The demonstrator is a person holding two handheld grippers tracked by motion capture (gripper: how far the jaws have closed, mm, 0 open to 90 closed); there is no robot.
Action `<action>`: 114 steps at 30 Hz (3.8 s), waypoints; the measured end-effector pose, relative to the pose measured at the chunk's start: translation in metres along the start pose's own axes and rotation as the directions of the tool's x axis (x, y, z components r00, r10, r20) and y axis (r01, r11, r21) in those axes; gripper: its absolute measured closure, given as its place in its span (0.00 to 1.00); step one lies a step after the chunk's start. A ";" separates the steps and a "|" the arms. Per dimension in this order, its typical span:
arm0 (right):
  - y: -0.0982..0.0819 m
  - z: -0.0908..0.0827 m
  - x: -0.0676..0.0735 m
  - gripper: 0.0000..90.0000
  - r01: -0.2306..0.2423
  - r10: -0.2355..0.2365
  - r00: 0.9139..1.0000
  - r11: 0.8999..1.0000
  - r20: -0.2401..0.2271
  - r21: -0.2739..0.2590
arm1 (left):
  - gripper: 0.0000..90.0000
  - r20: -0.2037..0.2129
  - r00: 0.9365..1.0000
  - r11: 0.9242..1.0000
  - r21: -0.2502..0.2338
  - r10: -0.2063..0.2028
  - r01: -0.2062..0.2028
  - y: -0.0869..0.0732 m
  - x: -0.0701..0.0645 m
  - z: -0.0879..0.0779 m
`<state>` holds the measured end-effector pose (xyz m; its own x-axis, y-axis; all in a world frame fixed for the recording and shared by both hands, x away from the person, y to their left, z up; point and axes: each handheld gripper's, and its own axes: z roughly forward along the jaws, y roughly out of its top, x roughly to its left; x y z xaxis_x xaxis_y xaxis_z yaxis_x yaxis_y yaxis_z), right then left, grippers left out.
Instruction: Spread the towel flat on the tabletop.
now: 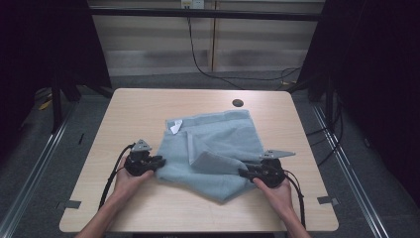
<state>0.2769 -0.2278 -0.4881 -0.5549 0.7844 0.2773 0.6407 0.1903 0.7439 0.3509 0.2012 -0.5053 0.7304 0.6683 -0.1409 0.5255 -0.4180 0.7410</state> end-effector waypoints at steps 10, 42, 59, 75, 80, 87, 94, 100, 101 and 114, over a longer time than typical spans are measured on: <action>0.035 -0.013 -0.006 0.68 0.043 -0.037 0.998 0.993 0.053 -0.106 | 0.78 0.023 1.000 1.000 -0.002 -0.012 0.012 -0.001 0.001 -0.001; 0.058 0.023 -0.014 0.96 0.080 -0.076 0.996 0.992 0.040 -0.101 | 0.51 -0.073 0.991 0.992 -0.051 -0.116 0.113 0.035 0.032 0.040; 0.014 0.016 -0.040 0.97 0.039 -0.039 0.993 0.999 0.113 0.002 | 0.68 -0.053 0.998 0.999 -0.038 -0.025 0.023 0.041 0.022 0.049; 0.041 -0.022 -0.028 0.97 0.035 -0.024 0.998 0.983 0.064 -0.183 | 0.97 0.064 0.997 0.964 -0.262 -0.041 0.056 0.061 0.011 -0.019; 0.065 -0.051 -0.009 0.97 0.082 -0.070 0.996 0.965 0.058 -0.249 | 0.97 0.089 0.996 0.933 -0.357 -0.011 0.042 0.071 0.000 -0.055; 0.093 -0.096 0.011 0.97 0.117 -0.104 0.993 0.926 0.056 -0.358 | 0.97 0.093 0.996 0.887 -0.461 0.015 0.029 0.076 -0.012 -0.100; 0.095 -0.130 0.040 0.97 0.170 -0.162 0.985 0.894 0.054 -0.415 | 0.97 0.098 0.990 0.881 -0.471 0.103 -0.045 0.063 -0.035 -0.136; 0.032 -0.123 0.060 0.97 0.163 -0.167 0.986 0.940 0.013 -0.300 | 0.97 0.166 0.980 0.937 -0.347 0.110 -0.046 0.003 -0.052 -0.125; 0.016 -0.118 0.061 0.97 0.145 -0.152 0.988 0.949 -0.003 -0.280 | 0.97 0.170 0.979 0.948 -0.312 0.113 -0.055 -0.008 -0.055 -0.121; -0.064 -0.108 0.058 0.69 0.015 -0.032 0.995 0.986 -0.097 -0.163 | 0.70 0.252 0.967 0.970 -0.244 0.044 0.020 -0.051 -0.052 -0.120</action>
<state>0.1467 -0.2579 -0.4537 -0.6237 0.7170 0.3113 0.5369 0.1034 0.8373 0.2336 0.2618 -0.4569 0.8389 0.4732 -0.2690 0.4174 -0.2422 0.8758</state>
